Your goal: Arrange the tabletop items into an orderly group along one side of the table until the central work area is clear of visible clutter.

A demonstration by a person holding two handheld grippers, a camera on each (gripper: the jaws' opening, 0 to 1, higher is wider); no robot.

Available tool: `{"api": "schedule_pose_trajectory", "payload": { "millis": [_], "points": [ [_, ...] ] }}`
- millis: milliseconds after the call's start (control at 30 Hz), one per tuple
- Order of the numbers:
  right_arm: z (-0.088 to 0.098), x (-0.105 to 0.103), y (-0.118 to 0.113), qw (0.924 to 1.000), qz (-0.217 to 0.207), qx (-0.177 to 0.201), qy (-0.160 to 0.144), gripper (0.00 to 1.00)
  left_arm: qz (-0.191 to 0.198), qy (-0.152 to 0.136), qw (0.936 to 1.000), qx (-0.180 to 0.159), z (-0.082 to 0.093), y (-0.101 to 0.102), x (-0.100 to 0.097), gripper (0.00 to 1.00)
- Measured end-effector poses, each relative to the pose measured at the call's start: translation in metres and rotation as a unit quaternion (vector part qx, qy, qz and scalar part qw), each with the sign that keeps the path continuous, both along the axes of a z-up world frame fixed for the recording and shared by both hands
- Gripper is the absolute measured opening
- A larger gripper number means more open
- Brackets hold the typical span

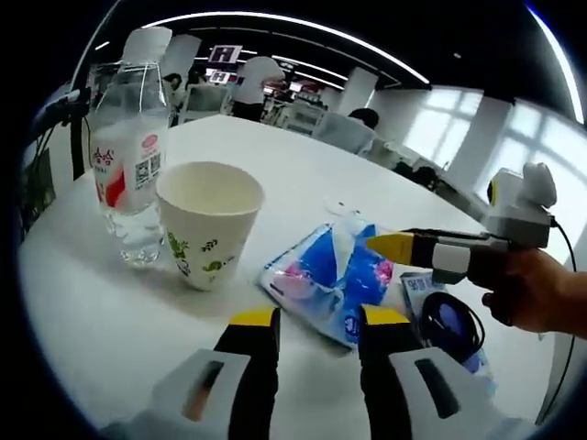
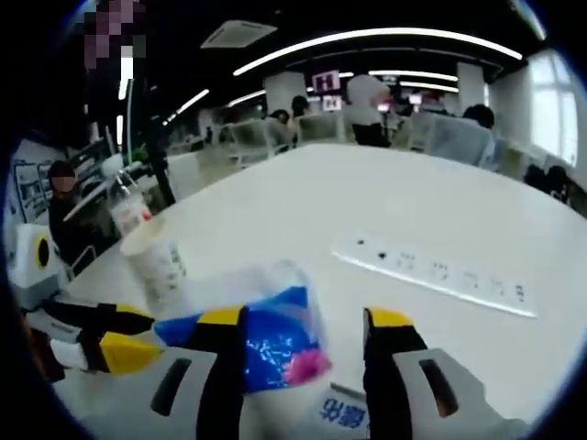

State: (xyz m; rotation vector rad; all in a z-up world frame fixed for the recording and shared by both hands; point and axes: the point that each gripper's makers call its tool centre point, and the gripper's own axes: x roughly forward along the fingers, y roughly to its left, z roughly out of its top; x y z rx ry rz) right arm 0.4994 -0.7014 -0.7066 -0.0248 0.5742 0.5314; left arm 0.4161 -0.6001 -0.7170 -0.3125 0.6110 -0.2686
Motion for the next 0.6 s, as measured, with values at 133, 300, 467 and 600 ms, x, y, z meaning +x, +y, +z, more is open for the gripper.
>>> {"api": "schedule_pose_trajectory", "payload": {
  "millis": [133,300,467,600],
  "points": [
    [-0.002,0.001,0.003,1.0000,0.004,-0.002,0.003,0.42,0.006,0.000,1.0000,0.004,0.000,0.003,0.001,0.29],
    [-0.006,0.001,0.005,0.9999,0.008,-0.011,0.010,0.35,0.006,0.005,1.0000,0.006,-0.002,0.004,0.001,0.26],
    [-0.011,-0.001,0.006,0.9996,0.011,-0.016,0.020,0.26,0.003,0.006,0.9999,0.013,-0.002,0.005,0.000,0.24],
    [-0.011,-0.003,0.008,0.9996,0.012,-0.019,0.019,0.16,0.000,0.007,0.9998,0.017,-0.002,0.006,0.001,0.21]
  ]
}}
